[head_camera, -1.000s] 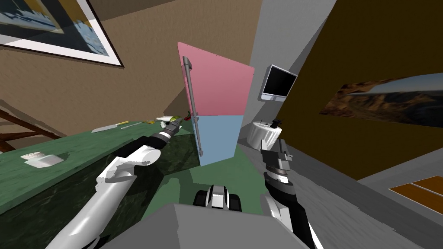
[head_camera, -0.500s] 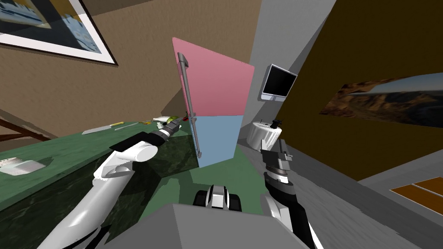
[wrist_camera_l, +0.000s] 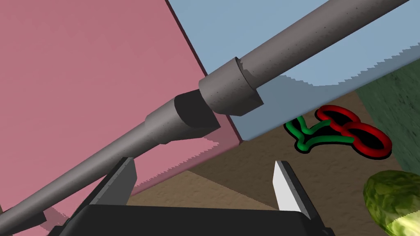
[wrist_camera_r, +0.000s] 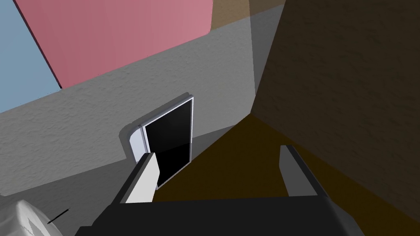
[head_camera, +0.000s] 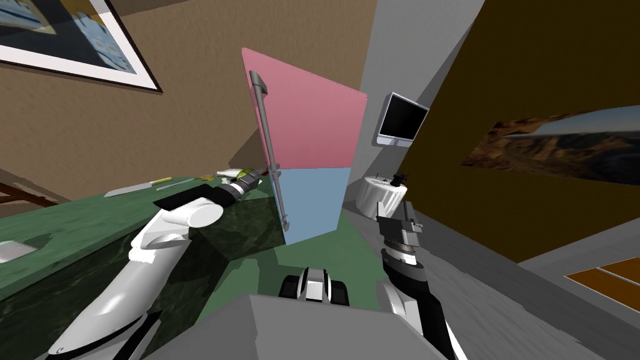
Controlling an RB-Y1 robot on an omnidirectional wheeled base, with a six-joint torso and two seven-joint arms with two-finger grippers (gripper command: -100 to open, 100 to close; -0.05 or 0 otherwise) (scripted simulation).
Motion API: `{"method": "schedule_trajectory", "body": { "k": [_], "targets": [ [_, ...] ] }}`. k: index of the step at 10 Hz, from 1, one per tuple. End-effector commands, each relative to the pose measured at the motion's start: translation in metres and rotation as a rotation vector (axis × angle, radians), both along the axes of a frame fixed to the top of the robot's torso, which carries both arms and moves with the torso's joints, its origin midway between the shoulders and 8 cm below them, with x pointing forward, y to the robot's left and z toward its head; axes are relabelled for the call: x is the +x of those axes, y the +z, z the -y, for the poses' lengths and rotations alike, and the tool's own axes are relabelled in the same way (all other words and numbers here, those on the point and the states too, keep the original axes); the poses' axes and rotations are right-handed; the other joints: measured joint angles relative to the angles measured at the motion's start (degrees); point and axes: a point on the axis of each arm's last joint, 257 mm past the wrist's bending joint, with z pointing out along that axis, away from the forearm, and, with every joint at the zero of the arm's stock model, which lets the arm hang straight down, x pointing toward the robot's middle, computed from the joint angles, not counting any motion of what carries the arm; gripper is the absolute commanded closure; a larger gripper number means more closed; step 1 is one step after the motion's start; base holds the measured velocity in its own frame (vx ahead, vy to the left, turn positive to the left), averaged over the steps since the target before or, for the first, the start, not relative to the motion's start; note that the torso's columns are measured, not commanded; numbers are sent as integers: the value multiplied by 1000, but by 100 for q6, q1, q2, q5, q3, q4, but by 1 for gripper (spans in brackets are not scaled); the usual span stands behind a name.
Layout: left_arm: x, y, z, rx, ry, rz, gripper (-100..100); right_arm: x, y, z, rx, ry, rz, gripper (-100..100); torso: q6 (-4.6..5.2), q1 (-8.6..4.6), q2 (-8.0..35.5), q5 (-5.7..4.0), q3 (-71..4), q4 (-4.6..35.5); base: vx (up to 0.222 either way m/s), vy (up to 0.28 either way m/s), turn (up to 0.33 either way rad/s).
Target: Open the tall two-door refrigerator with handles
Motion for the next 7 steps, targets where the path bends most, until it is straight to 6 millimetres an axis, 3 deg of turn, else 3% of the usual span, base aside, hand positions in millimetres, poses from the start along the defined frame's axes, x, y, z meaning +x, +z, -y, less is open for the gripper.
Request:
{"method": "schedule_trajectory", "body": {
  "k": [1, 7],
  "targets": [
    [1, 1, 0, 34, -18, -42, -100, 0, 0, 0, 0, 0, 0, 0, -1, 3, 6, 1, 3, 1, 56, -25, -12],
    [1, 16, 2, 133, -62, -110, -100, 0, 0, 0, 0, 0, 0, 0, 0, 3, 4, 1, 2, 1, 54, -15, -11]
  ]
}}
